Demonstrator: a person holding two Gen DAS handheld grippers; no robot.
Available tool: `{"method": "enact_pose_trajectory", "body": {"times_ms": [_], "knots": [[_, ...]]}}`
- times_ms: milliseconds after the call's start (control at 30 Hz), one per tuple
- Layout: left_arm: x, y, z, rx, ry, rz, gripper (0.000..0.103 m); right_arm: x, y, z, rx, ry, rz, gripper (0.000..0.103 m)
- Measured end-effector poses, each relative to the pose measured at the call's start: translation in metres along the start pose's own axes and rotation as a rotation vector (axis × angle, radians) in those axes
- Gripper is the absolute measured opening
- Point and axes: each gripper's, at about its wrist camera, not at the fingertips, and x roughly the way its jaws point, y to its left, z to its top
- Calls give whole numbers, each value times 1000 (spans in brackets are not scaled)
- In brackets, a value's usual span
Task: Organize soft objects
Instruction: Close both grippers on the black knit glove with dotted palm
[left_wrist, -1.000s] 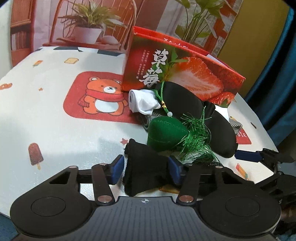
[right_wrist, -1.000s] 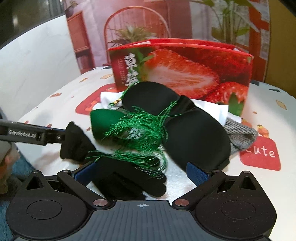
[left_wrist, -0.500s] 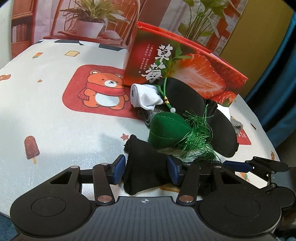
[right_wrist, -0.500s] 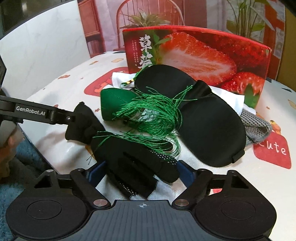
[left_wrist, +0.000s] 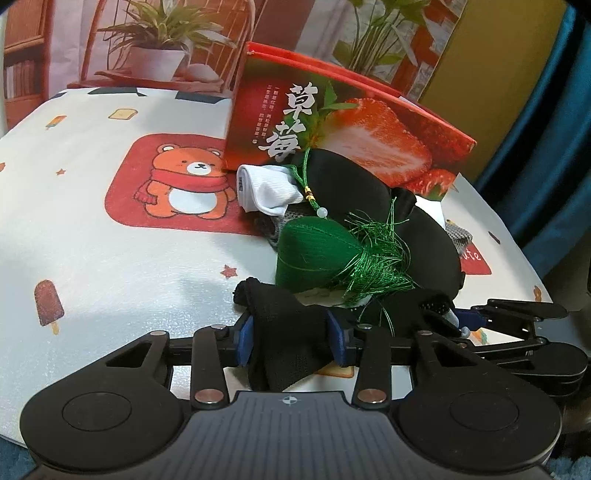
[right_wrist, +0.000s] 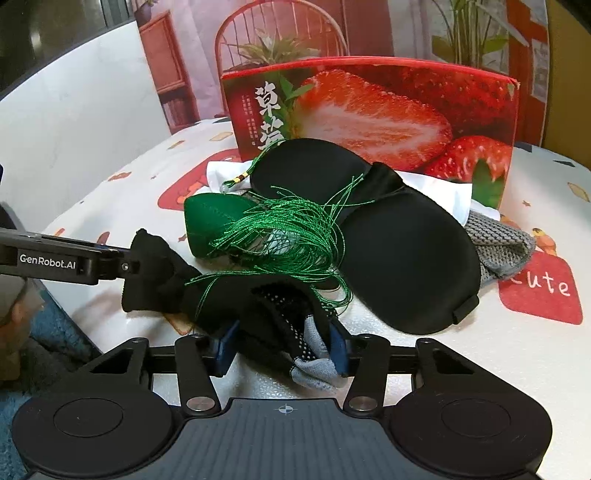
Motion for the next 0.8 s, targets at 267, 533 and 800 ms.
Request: {"method": "enact_pose_trajectory", "body": {"times_ms": [267, 533, 800], "knots": [[-2, -3, -1, 24, -16, -12, 27, 1, 1, 0, 5, -10, 30, 29], [-8, -8, 7, 46, -54, -12, 25, -6, -1, 5, 24, -47, 41, 18], [-24, -22, 30, 92, -132, -11, 25, -25, -7, 21, 45, -137, 42, 17]]}}
